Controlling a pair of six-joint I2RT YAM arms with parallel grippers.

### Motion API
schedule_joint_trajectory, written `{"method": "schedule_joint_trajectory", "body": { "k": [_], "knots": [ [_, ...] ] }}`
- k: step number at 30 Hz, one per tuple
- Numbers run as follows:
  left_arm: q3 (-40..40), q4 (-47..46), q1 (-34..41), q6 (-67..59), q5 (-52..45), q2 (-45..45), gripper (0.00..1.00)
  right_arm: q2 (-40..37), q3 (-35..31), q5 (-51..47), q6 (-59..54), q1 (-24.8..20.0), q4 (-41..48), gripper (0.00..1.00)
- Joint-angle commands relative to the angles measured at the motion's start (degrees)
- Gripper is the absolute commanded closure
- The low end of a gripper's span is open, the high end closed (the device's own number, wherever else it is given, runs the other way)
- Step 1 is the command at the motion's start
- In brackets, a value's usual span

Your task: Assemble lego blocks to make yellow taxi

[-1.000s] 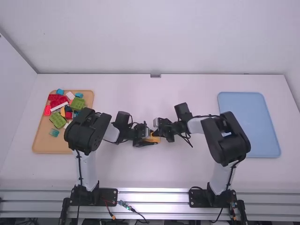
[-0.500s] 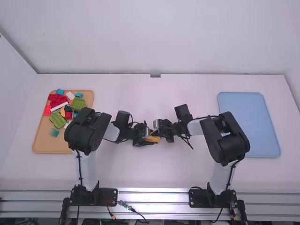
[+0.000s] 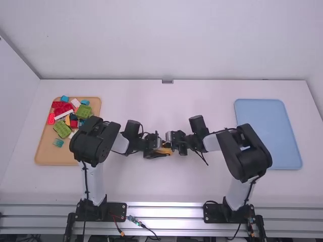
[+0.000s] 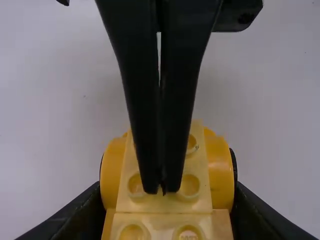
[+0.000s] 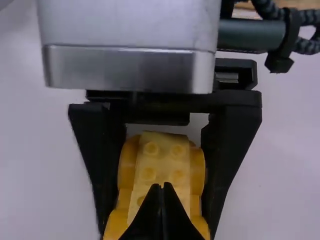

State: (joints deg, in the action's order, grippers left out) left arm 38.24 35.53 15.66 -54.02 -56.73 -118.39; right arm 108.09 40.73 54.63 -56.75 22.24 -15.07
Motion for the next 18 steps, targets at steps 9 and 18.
{"method": "schedule_joint_trajectory", "body": {
  "k": [9, 18],
  "knots": [
    [1.9, -5.2, 0.2, -0.9, 6.5, -0.9, 0.68, -13.7, 0.6, -9.7, 1.5, -5.6, 10.0, 0.01],
    [2.6, -6.4, 0.2, -0.9, 6.5, -0.9, 0.43, -17.4, 0.5, -9.6, 4.3, -9.6, 11.2, 0.01]
  ]
}}
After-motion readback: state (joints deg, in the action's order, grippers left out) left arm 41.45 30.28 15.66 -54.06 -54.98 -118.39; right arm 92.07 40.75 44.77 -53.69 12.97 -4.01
